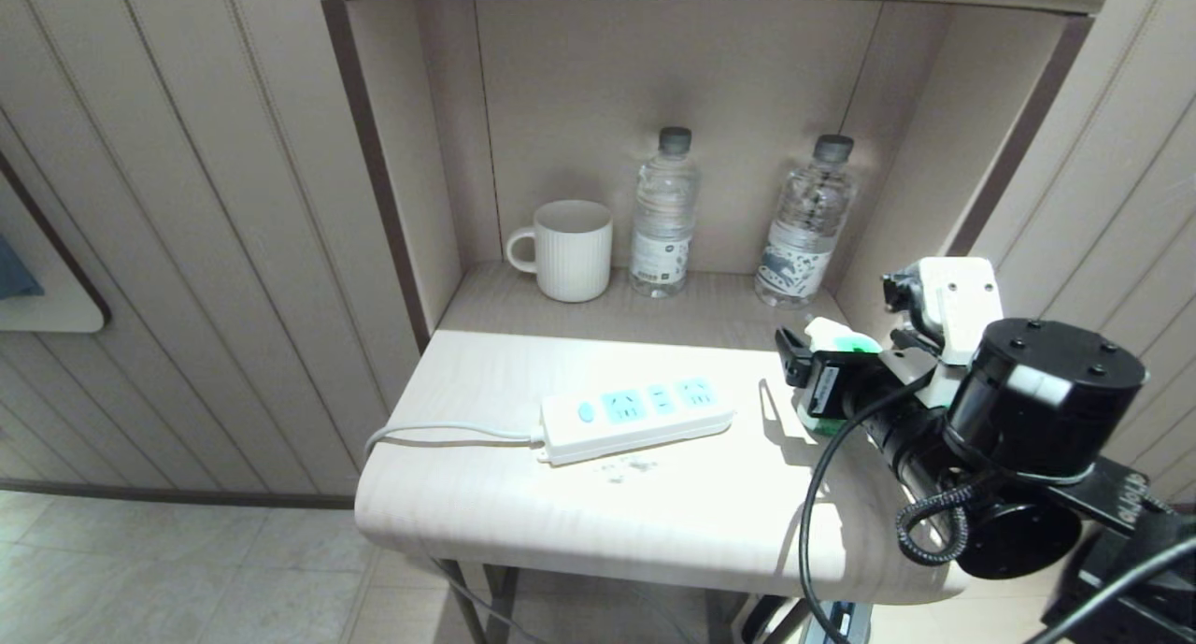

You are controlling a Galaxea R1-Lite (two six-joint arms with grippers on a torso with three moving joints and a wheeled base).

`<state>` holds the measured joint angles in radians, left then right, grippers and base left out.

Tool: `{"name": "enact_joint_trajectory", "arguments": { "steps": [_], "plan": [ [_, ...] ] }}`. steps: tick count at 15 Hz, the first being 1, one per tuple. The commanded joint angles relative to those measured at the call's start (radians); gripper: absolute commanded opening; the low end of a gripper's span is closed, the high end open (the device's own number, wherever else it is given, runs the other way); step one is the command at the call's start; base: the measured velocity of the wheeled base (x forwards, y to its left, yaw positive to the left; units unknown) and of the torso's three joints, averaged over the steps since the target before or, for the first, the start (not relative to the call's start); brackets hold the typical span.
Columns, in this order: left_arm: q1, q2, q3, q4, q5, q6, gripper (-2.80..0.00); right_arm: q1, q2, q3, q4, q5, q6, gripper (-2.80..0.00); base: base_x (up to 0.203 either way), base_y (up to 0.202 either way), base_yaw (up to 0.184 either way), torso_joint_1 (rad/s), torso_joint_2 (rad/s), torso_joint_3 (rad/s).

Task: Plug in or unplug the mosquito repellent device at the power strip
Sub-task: Pick up the mosquito repellent liquid

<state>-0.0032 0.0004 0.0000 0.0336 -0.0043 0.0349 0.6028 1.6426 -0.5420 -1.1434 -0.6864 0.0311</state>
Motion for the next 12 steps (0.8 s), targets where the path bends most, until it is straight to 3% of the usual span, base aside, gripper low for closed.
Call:
{"name": "enact_joint_trajectory", "arguments": {
  "steps": [1, 8, 9, 10, 12],
  "plan": [
    [0.000, 0.000, 0.000, 0.000, 0.000, 0.000, -2.80, 0.000, 0.017, 0.007, -0.019, -0.002, -0.002, 0.00, 0.000, 0.000, 0.000, 0.000, 0.00, 0.000],
    [0.000, 0.000, 0.000, 0.000, 0.000, 0.000, -2.80, 0.000, 0.020, -0.003, -0.021, -0.002, -0.008, 0.00, 0.000, 0.000, 0.000, 0.000, 0.00, 0.000],
    [0.000, 0.000, 0.000, 0.000, 0.000, 0.000, -2.80, 0.000, 0.020, -0.003, -0.021, -0.002, -0.008, -1.10, 0.000, 0.000, 0.000, 0.000, 0.00, 0.000],
    [0.000, 0.000, 0.000, 0.000, 0.000, 0.000, -2.80, -0.001, 0.020, -0.003, -0.022, -0.004, -0.008, -2.80, 0.000, 0.000, 0.000, 0.000, 0.00, 0.000],
    [0.000, 0.000, 0.000, 0.000, 0.000, 0.000, -2.80, -0.002, 0.028, -0.003, -0.022, -0.003, -0.013, -2.80, 0.000, 0.000, 0.000, 0.000, 0.00, 0.000]
  ]
}}
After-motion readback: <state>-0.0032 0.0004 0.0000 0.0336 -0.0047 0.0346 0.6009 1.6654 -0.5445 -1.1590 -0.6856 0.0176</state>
